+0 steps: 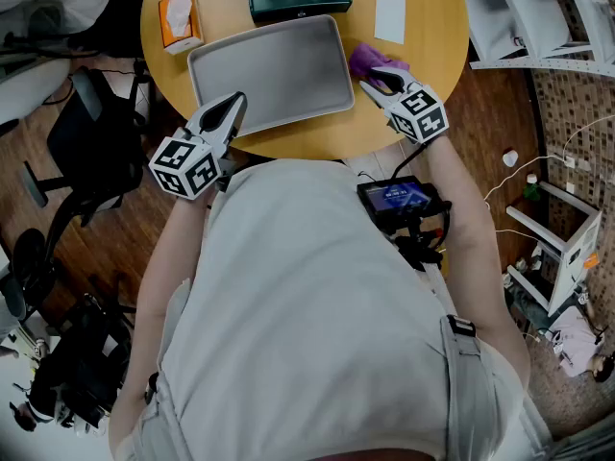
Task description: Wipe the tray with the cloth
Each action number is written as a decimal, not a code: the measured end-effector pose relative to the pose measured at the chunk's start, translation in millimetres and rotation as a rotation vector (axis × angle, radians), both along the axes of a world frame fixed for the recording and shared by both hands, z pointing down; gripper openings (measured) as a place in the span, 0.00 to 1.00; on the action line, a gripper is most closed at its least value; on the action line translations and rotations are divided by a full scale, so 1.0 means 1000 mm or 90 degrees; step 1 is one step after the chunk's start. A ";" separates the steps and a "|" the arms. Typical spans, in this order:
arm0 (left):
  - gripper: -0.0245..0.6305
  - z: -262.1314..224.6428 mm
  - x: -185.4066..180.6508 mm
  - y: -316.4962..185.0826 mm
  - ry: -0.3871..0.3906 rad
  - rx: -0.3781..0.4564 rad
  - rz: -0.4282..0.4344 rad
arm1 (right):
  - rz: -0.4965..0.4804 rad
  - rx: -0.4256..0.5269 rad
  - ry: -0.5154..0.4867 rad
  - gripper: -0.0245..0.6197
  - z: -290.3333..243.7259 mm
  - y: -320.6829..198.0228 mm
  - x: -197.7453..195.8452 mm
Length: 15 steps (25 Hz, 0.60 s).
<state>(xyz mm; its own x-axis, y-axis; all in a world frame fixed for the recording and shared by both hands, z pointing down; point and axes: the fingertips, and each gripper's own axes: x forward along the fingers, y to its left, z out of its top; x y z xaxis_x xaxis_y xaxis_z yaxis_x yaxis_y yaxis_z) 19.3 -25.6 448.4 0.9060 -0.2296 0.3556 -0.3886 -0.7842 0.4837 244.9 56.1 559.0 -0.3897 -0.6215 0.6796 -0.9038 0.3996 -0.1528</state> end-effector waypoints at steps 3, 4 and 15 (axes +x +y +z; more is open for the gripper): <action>0.04 -0.001 -0.002 0.003 -0.004 0.001 -0.005 | 0.001 -0.059 0.128 0.27 0.034 0.005 0.041; 0.04 -0.001 -0.001 0.004 -0.005 0.001 -0.008 | -0.008 -0.079 0.161 0.31 0.044 0.006 0.051; 0.04 0.003 -0.020 0.001 -0.030 -0.007 -0.072 | -0.130 -0.215 0.259 0.33 0.113 0.000 0.081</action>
<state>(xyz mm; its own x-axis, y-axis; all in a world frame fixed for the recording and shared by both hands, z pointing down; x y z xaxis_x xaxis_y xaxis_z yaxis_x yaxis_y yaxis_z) -0.4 -24.4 451.5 0.8567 -0.3256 0.4001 -0.4970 -0.7288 0.4710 325.5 56.4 671.8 -0.1447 -0.2831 0.9481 -0.8260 0.5621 0.0417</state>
